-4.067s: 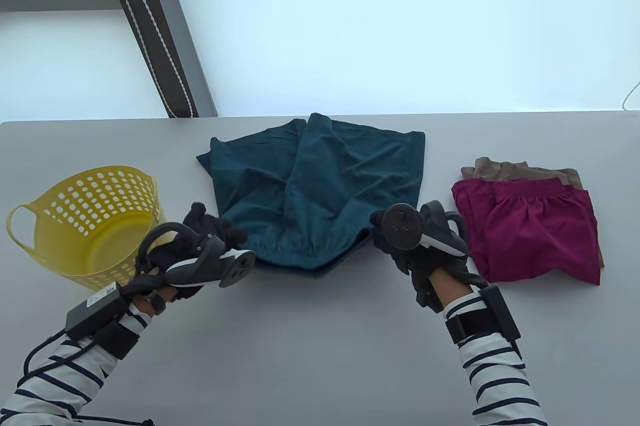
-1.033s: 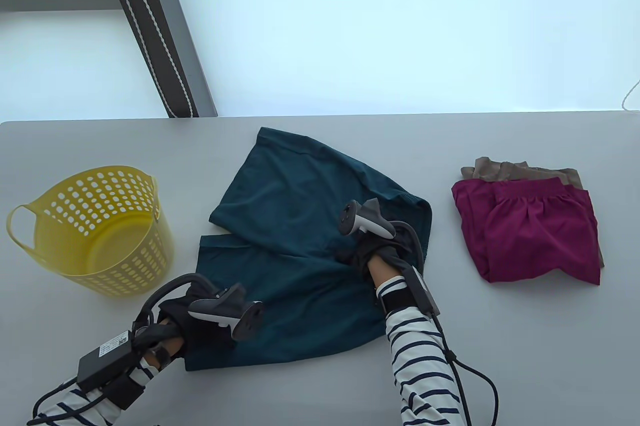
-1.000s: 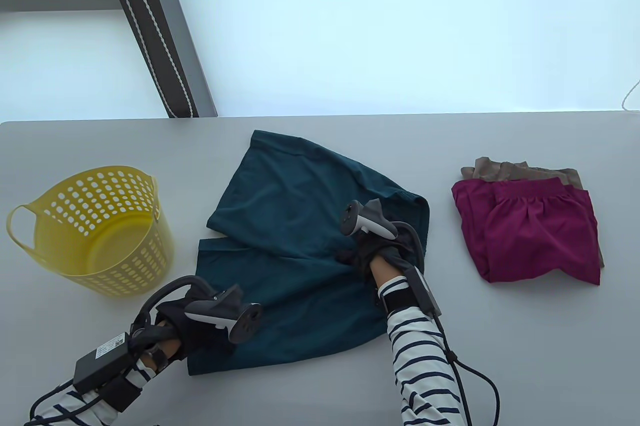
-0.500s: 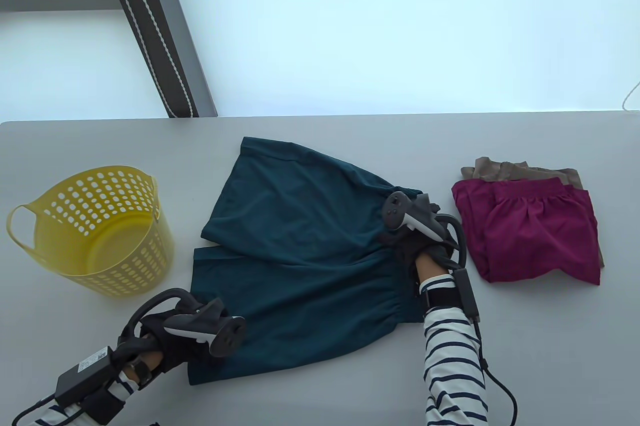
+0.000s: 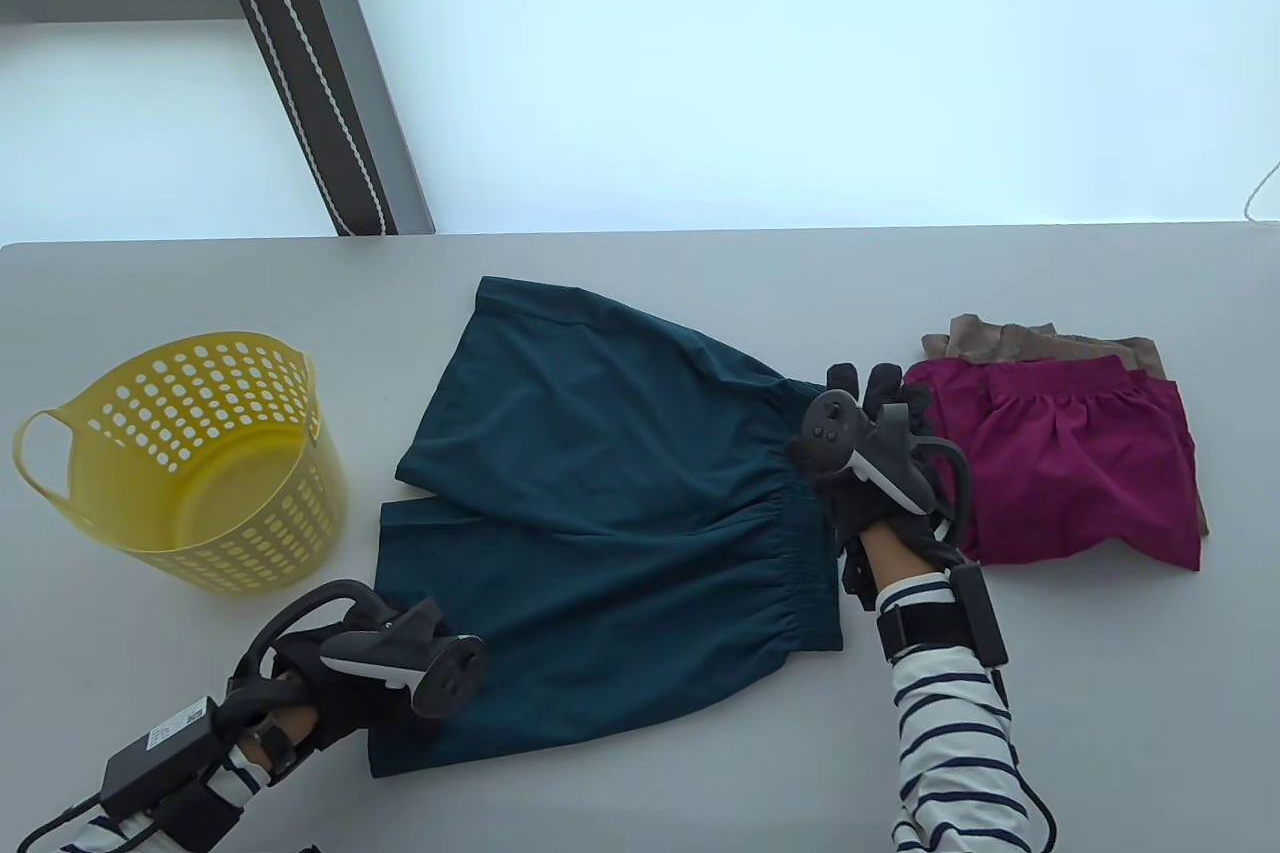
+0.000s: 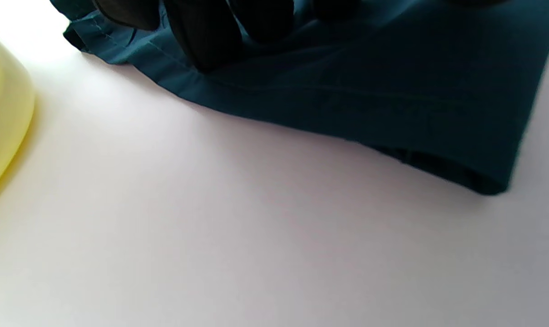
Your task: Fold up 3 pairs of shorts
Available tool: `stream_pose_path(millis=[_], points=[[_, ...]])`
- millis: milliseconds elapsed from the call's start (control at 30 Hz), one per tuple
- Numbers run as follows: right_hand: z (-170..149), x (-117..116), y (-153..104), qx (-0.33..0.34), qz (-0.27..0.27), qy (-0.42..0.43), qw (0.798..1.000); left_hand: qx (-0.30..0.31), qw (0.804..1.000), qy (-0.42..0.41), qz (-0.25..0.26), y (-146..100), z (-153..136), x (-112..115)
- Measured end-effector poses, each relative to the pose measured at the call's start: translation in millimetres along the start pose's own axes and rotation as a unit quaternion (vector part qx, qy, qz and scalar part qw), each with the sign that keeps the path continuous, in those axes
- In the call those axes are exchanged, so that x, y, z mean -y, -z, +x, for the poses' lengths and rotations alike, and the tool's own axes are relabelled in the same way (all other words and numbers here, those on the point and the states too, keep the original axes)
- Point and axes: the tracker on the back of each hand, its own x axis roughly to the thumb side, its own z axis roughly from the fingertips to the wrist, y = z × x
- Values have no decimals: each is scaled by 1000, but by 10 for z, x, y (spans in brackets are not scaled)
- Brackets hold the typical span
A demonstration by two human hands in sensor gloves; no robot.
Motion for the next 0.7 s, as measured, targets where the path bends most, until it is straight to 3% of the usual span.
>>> stream_pose_path(millis=[133, 233, 300, 400, 467, 600, 700], points=[[84, 194, -392, 83, -9, -33, 996, -75, 993, 12, 90, -234, -142, -148], [162, 133, -803, 163, 42, -91, 982, -129, 983, 10, 131, -458, -260, -246], [197, -28, -982, 190, 101, -99, 972, -133, 985, 2, 113, -453, -276, -187], [233, -376, -1166, 214, 197, -117, 950, -133, 990, 11, 39, -294, -235, 38], [247, -570, -1219, 222, 230, -138, 938, -144, 989, 40, 2, -182, -207, 194], [281, -808, -1251, 223, 218, -184, 932, -164, 984, 67, 1, -61, -169, 413], [343, -769, -1346, 249, 81, -224, 939, -155, 984, 80, 30, -76, -120, 405]])
